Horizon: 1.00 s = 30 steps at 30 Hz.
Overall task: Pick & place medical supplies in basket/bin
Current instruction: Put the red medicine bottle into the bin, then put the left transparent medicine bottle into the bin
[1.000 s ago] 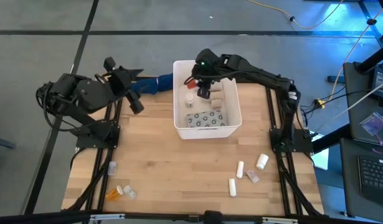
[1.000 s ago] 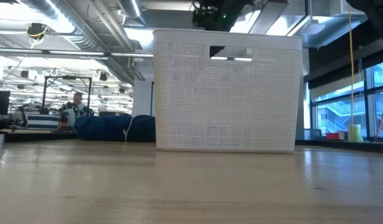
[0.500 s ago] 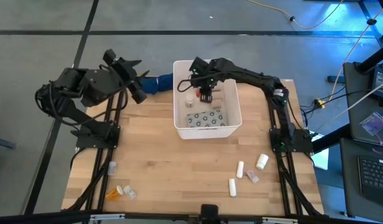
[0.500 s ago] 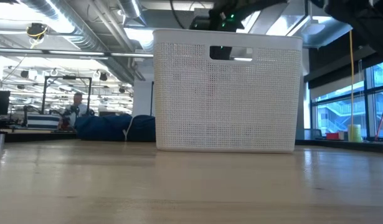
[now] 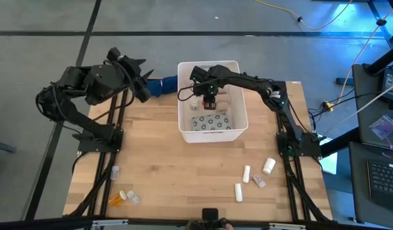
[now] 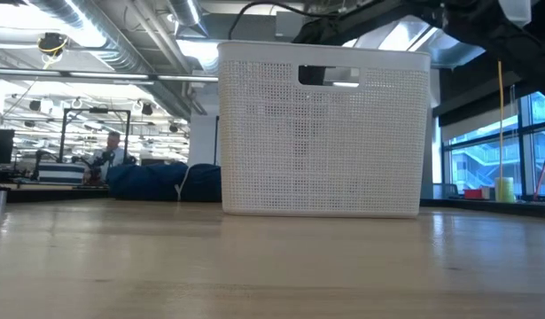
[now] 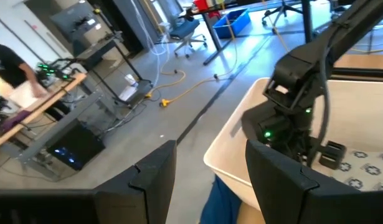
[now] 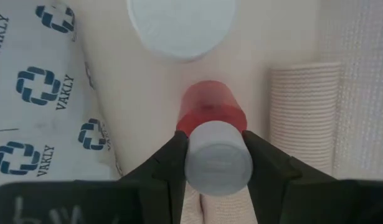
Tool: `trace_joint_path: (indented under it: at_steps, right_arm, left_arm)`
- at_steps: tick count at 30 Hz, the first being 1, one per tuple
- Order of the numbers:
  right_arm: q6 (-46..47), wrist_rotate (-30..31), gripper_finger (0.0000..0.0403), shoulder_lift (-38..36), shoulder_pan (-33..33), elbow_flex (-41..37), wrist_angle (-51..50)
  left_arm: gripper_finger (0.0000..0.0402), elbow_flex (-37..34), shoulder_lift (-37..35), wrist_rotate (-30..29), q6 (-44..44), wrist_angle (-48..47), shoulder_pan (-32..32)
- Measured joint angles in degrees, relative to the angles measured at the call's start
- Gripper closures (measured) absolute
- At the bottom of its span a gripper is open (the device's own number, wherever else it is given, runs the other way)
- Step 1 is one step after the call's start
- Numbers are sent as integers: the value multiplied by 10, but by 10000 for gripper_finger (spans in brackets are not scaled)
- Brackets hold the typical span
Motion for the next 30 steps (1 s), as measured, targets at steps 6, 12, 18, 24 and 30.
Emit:
trace_joint_path:
  at_steps: [6, 12, 18, 24, 30]
  right_arm:
    - [-5, -3, 260, 0, 0, 0, 0]
    - [0, -15, 191, 2, 0, 0, 0]
    - [4, -16, 131, 2, 0, 12, -12]
    - [25, -16, 116, 2, 0, 76, -32]
    - [72, -16, 120, 1, 0, 196, -88]
  left_arm:
    - [215, 0, 0, 47, -1, 1, 20]
    - [215, 0, 0, 52, -2, 5, 35]
    - [215, 0, 0, 92, -1, 5, 52]
    - [215, 0, 0, 97, -1, 5, 57]
    - [215, 0, 0, 100, -9, -6, 57]
